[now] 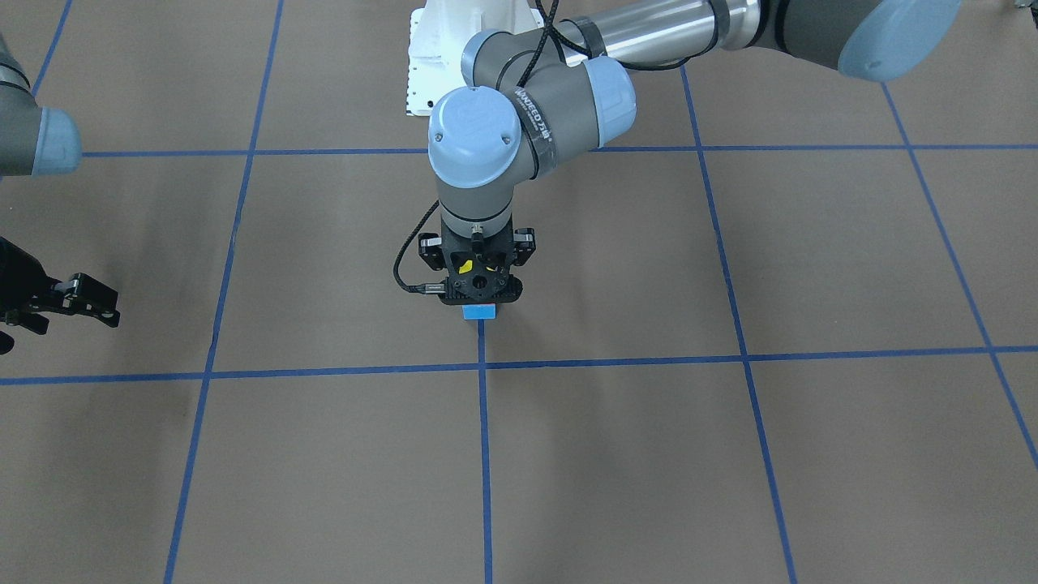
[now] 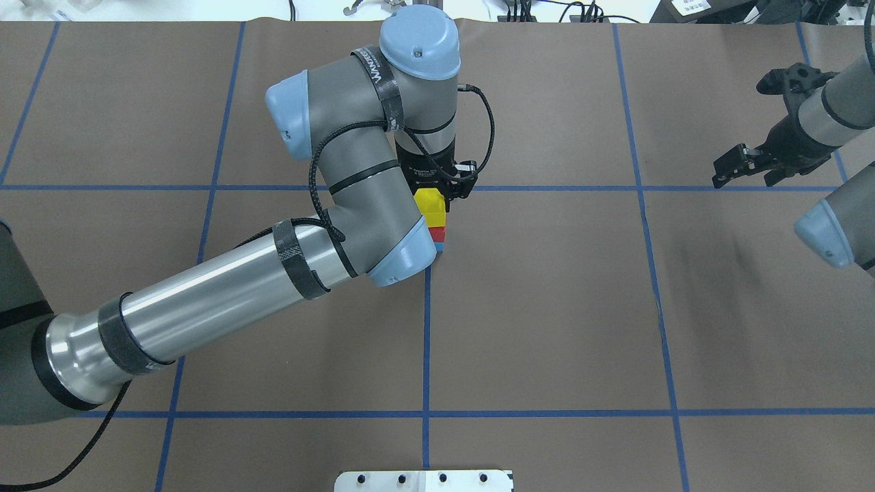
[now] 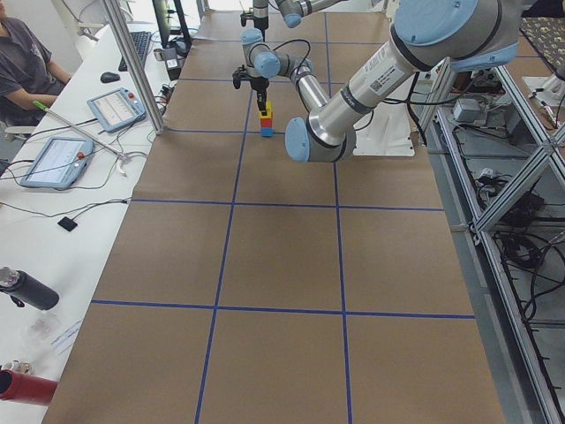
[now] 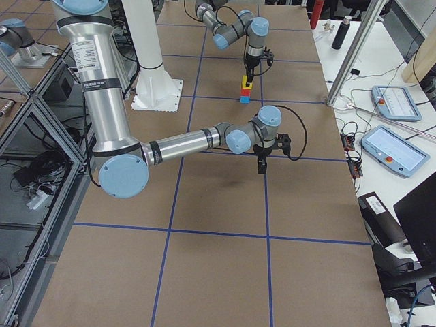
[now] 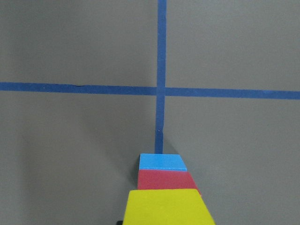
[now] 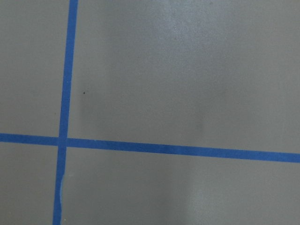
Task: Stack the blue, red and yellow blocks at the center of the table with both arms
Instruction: 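Lower the yellow cube onto the red cube and open the left gripper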
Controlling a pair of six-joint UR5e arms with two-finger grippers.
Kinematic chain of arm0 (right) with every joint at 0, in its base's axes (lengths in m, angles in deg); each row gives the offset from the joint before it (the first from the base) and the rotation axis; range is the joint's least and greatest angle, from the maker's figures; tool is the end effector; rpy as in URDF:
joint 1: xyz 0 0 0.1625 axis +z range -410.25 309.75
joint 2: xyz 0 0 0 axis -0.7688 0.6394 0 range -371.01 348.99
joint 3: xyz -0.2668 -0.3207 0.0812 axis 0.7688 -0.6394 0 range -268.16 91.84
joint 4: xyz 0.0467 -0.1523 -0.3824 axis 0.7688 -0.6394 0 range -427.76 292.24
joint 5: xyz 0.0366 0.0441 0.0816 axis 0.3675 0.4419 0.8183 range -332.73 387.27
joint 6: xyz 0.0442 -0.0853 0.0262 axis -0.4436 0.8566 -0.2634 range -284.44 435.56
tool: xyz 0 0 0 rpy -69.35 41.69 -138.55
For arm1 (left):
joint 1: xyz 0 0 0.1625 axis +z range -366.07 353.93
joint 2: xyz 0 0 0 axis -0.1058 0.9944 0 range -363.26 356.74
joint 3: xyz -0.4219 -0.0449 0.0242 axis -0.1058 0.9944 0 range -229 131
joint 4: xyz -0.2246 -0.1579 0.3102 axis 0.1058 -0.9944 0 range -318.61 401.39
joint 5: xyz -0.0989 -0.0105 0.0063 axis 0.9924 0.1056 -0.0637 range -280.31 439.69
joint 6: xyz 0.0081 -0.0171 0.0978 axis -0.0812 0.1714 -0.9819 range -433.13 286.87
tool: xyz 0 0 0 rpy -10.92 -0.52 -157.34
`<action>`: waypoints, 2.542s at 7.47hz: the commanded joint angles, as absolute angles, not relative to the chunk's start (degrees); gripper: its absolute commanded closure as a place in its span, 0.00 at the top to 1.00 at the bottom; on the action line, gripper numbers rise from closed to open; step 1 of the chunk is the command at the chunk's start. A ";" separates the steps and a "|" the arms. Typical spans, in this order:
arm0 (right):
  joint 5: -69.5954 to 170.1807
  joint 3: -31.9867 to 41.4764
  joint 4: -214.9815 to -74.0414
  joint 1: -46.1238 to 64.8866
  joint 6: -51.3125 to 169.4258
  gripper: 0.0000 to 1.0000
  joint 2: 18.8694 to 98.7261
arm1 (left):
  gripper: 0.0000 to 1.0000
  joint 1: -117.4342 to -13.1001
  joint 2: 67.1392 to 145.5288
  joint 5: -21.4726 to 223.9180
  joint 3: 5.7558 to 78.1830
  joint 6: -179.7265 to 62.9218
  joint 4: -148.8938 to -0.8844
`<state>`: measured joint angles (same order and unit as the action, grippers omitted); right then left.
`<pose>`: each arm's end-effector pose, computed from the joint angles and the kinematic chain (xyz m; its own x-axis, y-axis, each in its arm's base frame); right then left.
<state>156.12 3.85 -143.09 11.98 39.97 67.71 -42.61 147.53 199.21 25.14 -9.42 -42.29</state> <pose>-0.2120 -0.5543 0.5109 0.6885 -0.0519 0.7234 0.0134 0.9982 0.0589 0.5771 -0.5323 0.0984 0.6829 -0.0264 -0.7301 -0.0351 0.9970 -0.0688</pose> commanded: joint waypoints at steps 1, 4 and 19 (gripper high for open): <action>156.12 3.77 -143.09 11.98 39.96 0.99 67.65 | 0.00 -42.55 147.56 199.22 25.36 -9.59 -42.37; 156.12 3.51 -143.09 11.98 39.79 0.99 67.65 | 0.00 -42.55 147.65 199.22 25.27 -9.59 -42.46; 155.77 3.24 -143.17 11.80 39.43 0.99 67.65 | 0.76 -42.02 147.38 199.13 25.18 -9.15 -43.16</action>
